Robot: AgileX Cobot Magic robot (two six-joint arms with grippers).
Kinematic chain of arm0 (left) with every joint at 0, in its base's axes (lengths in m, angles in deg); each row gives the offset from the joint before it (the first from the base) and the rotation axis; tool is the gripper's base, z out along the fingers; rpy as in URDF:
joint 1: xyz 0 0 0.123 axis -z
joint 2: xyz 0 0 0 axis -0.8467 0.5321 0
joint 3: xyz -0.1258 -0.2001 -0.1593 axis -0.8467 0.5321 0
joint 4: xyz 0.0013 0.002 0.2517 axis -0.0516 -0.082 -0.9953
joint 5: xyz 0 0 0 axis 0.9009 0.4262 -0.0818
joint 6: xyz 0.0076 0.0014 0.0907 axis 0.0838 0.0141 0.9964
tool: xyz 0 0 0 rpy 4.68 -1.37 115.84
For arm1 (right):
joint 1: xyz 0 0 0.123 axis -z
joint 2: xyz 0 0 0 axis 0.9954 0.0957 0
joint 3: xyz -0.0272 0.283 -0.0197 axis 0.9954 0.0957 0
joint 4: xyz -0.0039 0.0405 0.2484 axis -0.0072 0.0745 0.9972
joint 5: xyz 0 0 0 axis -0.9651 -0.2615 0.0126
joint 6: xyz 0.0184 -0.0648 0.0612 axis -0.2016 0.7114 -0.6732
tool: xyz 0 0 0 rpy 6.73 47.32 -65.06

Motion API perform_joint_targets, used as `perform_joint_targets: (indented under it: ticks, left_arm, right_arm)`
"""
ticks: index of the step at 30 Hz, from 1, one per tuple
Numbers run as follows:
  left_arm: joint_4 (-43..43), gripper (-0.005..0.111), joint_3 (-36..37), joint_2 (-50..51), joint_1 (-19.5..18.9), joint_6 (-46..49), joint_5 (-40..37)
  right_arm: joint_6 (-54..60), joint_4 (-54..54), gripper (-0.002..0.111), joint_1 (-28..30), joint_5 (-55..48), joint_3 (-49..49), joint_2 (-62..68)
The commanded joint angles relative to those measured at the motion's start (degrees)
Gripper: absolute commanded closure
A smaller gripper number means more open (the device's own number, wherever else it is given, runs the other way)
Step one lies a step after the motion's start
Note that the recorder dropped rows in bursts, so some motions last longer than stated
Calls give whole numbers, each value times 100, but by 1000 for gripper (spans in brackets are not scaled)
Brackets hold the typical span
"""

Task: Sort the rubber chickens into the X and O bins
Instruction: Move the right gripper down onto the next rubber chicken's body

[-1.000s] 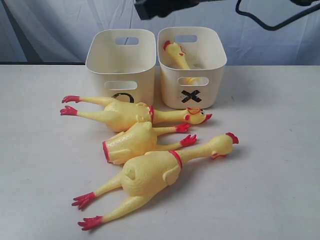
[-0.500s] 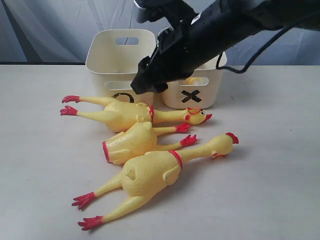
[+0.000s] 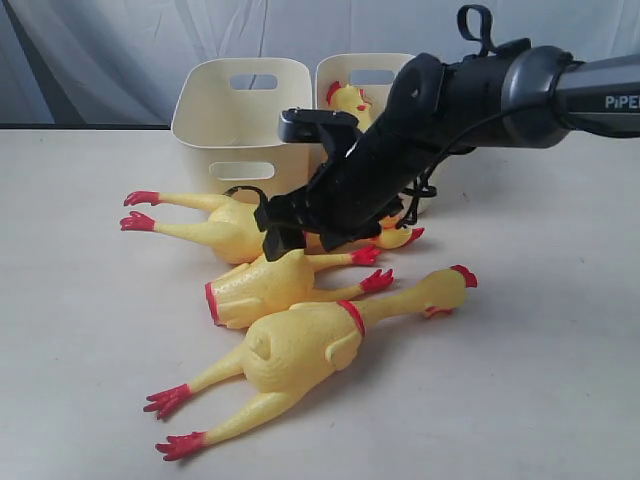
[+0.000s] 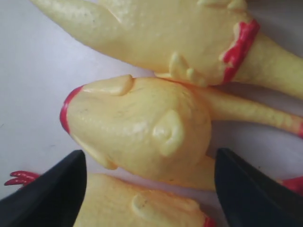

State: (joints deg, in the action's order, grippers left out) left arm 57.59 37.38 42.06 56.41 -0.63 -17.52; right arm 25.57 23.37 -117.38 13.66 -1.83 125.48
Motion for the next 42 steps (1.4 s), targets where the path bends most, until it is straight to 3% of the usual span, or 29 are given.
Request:
perform_joint_targets:
  ticks: [1,15,42]
  left_arm:
    - [39,107,30,-29,-19,0,33]
    - [39,107,30,-29,-19,0,33]
    - [39,107,30,-29,-19,0,33]
  right_arm:
    - [-156,-6,30,24,240,-19,114]
    - [-156,462,28,-87,741,-30,484]
    - [-177,605,33,-262,695,-30,795]
